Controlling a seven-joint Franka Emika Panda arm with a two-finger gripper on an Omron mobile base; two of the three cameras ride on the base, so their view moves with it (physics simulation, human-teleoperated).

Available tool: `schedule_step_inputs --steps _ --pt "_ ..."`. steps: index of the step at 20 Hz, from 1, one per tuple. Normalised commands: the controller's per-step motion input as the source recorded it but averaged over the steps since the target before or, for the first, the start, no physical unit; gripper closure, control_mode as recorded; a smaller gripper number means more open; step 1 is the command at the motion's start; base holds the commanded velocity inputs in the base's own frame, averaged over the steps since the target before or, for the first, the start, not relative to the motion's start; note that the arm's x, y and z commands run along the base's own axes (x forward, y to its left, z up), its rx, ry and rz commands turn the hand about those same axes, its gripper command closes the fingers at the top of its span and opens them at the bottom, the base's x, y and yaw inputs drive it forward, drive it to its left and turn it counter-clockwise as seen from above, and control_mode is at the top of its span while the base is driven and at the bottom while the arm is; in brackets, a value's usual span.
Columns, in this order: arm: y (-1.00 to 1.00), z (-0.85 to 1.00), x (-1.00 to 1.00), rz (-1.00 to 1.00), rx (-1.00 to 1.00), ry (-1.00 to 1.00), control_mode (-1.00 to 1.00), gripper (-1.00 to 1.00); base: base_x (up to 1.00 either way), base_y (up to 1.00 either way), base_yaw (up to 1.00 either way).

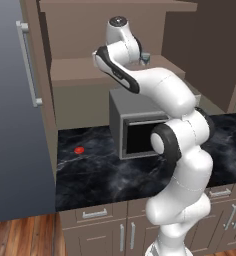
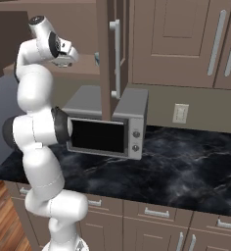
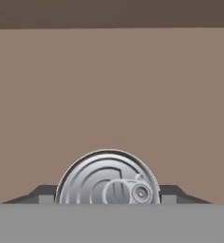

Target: Restock the canned food cabinet by taking the new fresh canned food from the counter and placing it in the cabinet. Then, take the old canned food from the cabinet and place it on the counter.

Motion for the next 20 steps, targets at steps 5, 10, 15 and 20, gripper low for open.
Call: schedule_step_inputs --steps 5,10,15,20 --pt "0.0 -0.04 -1.0 0.02 0.0 -0.08 -1.0 1.0 0.0 0.0 0.0" --pt "0.0 0.0 -1.0 0.0 0.02 -0.12 -1.0 1.0 0.0 0.0 0.0" --pt "0.02 0.01 -1.0 0.02 0.03 -0.02 -1.0 1.0 0.0 0.0 0.0" --pt "0.14 -0.04 -1.0 0.05 0.01 0.11 -1.0 1.0 0.0 0.0 0.0"
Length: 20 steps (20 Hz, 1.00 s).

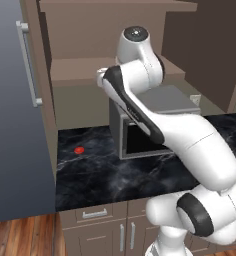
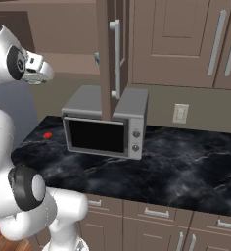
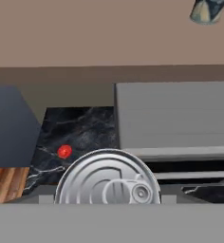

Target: Restock the canned food cabinet by taking the new fresh canned food from the counter and placing it in the cabinet. Then, take the old canned food from the cabinet and place it on the counter.

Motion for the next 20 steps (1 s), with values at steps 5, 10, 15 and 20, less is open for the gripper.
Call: schedule_step_inputs --steps 5,10,15,20 --pt "0.21 -0.9 -0.87 0.12 -0.01 0.5 -1.0 1.0 0.0 0.0 0.0" --pt "0.25 -1.0 -0.32 0.17 -0.06 0.42 -1.0 1.0 0.0 0.0 0.0" --pt "0.59 -1.0 0.28 0.03 -0.19 0.07 -1.0 1.0 0.0 0.0 0.0" --pt "0.42 -1.0 0.13 0.03 -0.23 0.0 -1.0 1.0 0.0 0.0 0.0"
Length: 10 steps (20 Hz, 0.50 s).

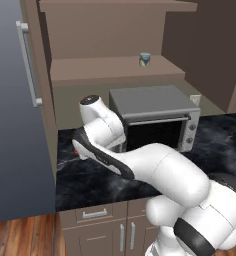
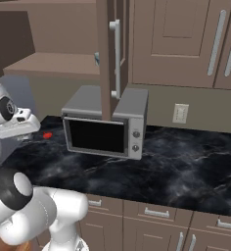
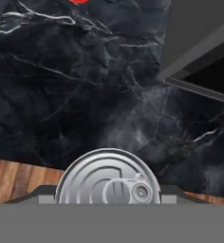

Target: Restock the canned food cabinet by taking the new fresh canned food from the counter and placing it in the cabinet. Then, take the old canned food from the cabinet and place it on the counter.

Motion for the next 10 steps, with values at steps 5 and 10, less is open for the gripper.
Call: schedule_step_inputs --steps 5,10 --pt "0.03 -1.0 0.17 0.01 -0.03 0.0 -1.0 1.0 0.0 0.0 0.0" --pt "0.0 -0.99 0.11 0.01 0.0 0.0 -1.0 1.0 0.0 0.0 0.0"
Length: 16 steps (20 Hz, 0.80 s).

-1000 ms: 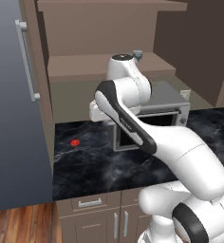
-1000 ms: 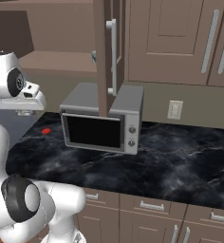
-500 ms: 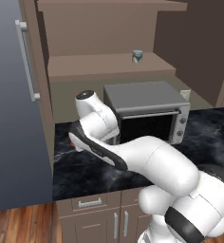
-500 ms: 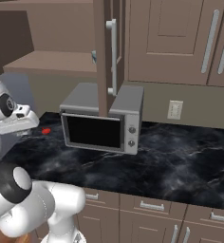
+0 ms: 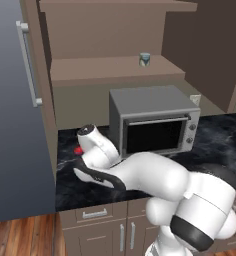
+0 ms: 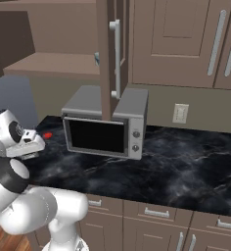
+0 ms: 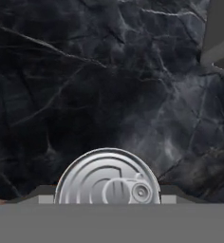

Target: Restock the canned food cabinet by taking the new fresh canned food from the counter and placing it in the cabinet. Then, take the old canned food from the cabinet and place it on the counter.

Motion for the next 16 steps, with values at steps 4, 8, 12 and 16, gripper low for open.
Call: schedule_step_inputs --steps 4,8,12,16 --pt "0.03 -0.86 0.34 0.0 -0.01 -0.01 -1.0 1.0 0.0 0.0 0.0" --pt "0.1 -0.5 0.86 -0.02 -0.03 -0.07 -1.0 1.0 0.0 0.0 0.0" --pt "0.01 -0.32 0.74 -0.05 -0.01 -0.07 -1.0 -1.0 0.0 0.0 0.0" --pt "0.0 0.01 -0.07 -0.01 0.0 0.0 -1.0 -1.0 0.0 0.0 0.0"
